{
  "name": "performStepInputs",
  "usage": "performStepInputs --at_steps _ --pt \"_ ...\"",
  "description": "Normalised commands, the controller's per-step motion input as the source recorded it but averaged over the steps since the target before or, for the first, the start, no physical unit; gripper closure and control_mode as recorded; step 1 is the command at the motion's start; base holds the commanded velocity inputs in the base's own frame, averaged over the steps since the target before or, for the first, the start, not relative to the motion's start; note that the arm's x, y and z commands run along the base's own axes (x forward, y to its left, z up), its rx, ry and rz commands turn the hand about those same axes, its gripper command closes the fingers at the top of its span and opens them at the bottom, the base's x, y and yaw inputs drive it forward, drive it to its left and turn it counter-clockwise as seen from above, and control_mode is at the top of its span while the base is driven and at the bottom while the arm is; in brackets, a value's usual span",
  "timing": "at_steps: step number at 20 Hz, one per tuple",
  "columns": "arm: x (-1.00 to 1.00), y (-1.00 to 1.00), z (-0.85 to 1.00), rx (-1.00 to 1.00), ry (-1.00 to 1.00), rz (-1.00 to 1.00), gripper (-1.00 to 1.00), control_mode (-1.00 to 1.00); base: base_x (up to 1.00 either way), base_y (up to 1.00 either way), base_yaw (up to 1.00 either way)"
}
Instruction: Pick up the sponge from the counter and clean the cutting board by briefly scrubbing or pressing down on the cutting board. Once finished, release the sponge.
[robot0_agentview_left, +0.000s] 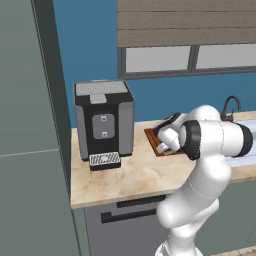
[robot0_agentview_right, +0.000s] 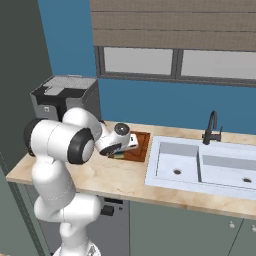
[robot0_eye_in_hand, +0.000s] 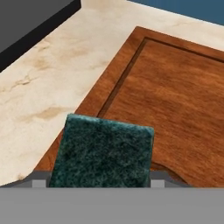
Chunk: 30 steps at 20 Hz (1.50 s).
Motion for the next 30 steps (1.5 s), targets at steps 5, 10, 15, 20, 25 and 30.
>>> performStepInputs --at_steps 5,10,15,20,25,30 --pt "0.25 0.00 0.00 0.00 0.00 0.04 1.00 -1.00 0.00 0.00 0.00" --pt "0.43 0.00 0.00 0.00 0.00 0.04 1.00 -1.00 0.00 0.00 0.00" --pt "0.34 0.00 0.00 0.00 0.00 0.04 1.00 -1.00 0.00 0.00 0.00" --pt "0.39 0.00 -0.02 0.00 0.00 0.03 1.00 -1.00 0.00 0.00 0.00" --pt "0.47 0.00 0.00 0.00 0.00 0.03 1.00 -1.00 0.00 0.00 0.00" --pt "0.48 0.00 0.00 0.00 0.00 0.02 1.00 -1.00 0.00 0.00 0.00"
